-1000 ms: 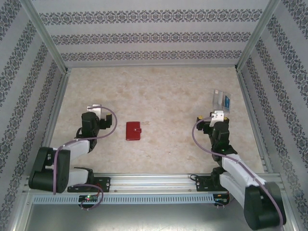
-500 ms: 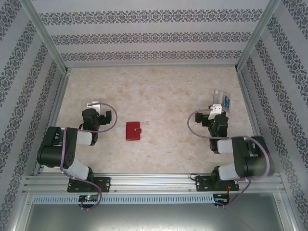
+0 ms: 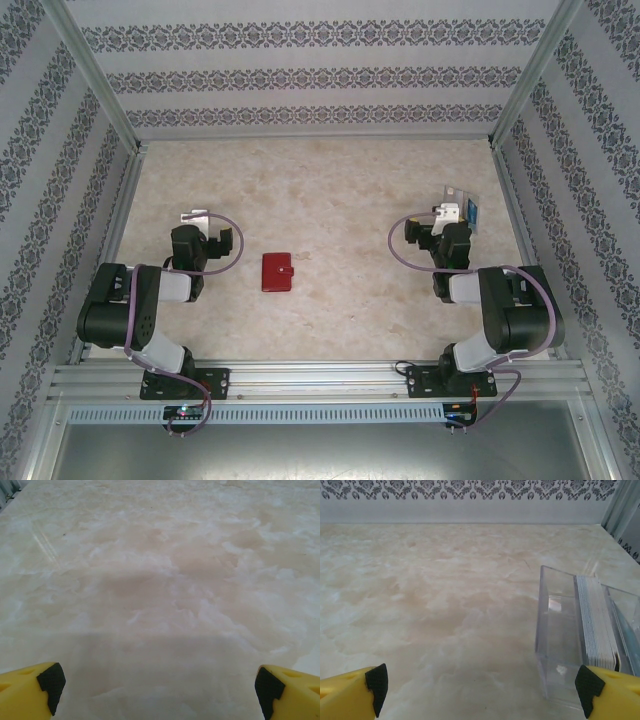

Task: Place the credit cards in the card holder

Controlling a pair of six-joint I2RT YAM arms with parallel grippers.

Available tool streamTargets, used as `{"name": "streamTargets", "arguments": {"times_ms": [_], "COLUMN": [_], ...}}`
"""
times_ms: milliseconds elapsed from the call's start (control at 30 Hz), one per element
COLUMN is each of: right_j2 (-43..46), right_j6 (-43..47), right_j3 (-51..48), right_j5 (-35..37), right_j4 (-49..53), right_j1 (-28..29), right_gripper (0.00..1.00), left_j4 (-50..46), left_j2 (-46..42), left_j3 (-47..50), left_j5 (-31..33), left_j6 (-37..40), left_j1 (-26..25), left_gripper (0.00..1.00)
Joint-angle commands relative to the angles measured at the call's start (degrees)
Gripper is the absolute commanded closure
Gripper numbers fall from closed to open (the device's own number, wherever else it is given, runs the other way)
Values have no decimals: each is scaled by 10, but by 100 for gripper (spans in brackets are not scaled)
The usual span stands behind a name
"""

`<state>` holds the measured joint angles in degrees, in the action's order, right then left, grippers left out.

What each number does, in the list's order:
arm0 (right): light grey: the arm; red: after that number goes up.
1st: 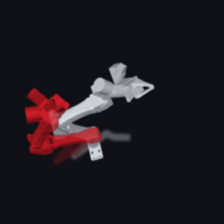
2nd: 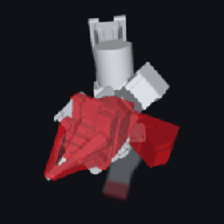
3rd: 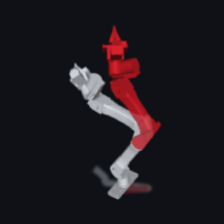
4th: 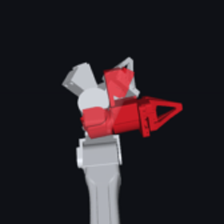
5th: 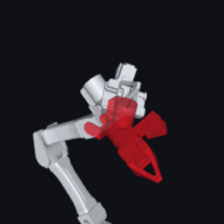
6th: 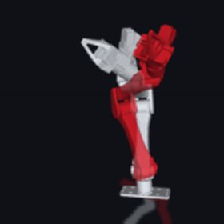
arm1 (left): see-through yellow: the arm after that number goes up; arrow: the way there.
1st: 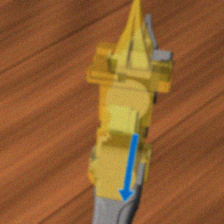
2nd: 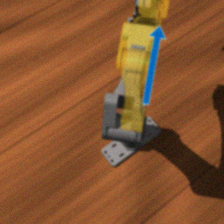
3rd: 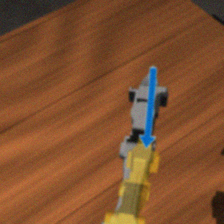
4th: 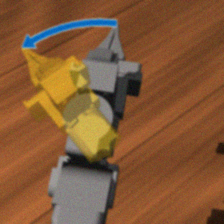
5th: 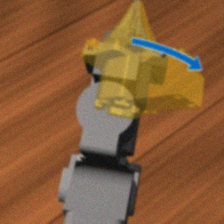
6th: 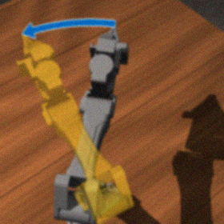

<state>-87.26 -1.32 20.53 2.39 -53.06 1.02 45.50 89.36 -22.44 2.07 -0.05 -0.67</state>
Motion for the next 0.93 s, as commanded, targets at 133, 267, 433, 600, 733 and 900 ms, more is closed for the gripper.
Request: {"name": "streamTargets", "arguments": {"times_ms": [133, 267, 433, 600, 733, 900], "right_j2": [8, 8, 7, 6, 7, 9], "right_j6": [-4, -4, -3, -3, -4, -3], "right_j3": [12, 13, 15, 16, 16, 13], "right_j5": [26, 25, 24, 24, 24, 24], "right_j4": [13, 14, 18, 18, 19, 15], "right_j1": [7, 7, 7, 7, 7, 7], "right_gripper": [2, 2, 2, 2, 2, 2], "left_j4": [25, 25, 25, 25, 26, 25], "left_j2": [2, 2, 1, 1, 1, 1], "left_j3": [-10, -10, -10, -10, -10, -11], "left_j5": [-6, -6, -5, -5, -5, -6], "left_j6": [-6, -6, -6, -6, -6, -6], "left_j1": [5, 5, 5, 5, 5, 5], "left_gripper": [0, 1, 0, 0, 1, 0]}}
